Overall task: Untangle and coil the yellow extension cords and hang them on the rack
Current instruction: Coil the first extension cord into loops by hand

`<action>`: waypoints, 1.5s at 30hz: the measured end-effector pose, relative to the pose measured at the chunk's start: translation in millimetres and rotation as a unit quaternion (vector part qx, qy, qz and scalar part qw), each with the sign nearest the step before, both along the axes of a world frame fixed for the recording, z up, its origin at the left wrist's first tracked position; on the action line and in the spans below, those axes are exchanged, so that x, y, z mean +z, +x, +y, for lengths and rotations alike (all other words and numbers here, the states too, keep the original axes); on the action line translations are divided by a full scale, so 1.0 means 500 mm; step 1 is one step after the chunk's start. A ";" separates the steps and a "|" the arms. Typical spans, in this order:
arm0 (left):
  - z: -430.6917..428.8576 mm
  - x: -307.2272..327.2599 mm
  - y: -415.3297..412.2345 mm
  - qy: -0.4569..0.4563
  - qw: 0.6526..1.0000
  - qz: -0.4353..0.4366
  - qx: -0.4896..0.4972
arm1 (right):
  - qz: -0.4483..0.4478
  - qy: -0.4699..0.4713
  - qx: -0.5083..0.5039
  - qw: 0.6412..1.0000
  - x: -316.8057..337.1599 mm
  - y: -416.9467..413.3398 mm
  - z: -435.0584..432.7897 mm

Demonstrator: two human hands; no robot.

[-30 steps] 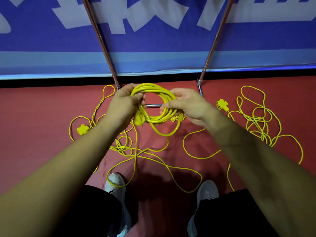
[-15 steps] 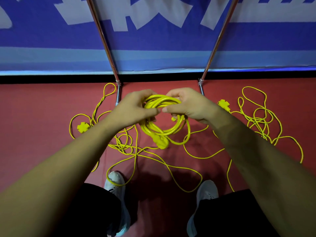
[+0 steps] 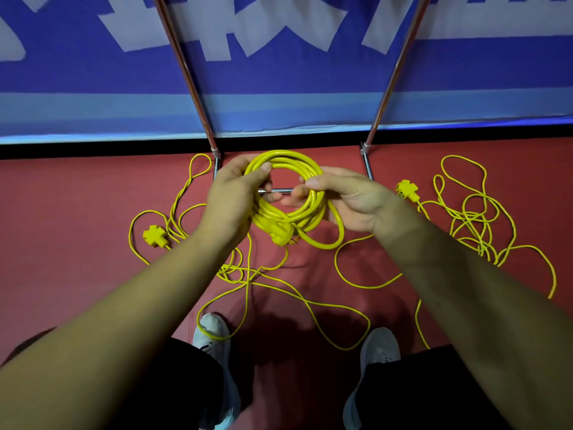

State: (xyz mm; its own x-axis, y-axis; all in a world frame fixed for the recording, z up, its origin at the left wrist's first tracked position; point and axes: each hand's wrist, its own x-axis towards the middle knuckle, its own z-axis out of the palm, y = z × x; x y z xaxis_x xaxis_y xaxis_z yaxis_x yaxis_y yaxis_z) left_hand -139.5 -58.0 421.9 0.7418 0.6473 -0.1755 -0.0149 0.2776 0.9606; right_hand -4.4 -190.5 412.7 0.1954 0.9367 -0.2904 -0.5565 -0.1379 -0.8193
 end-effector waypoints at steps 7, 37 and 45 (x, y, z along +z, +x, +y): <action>0.065 0.000 -0.019 0.263 0.923 0.111 -0.259 | -0.225 -0.009 0.008 0.974 0.006 0.008 -0.004; 0.039 0.000 -0.008 0.062 0.988 0.069 -0.122 | -0.074 0.058 -0.014 0.995 0.019 0.002 -0.012; 0.026 -0.015 -0.023 0.123 0.952 0.074 -0.271 | -0.049 -0.050 -0.035 0.997 0.029 0.004 -0.011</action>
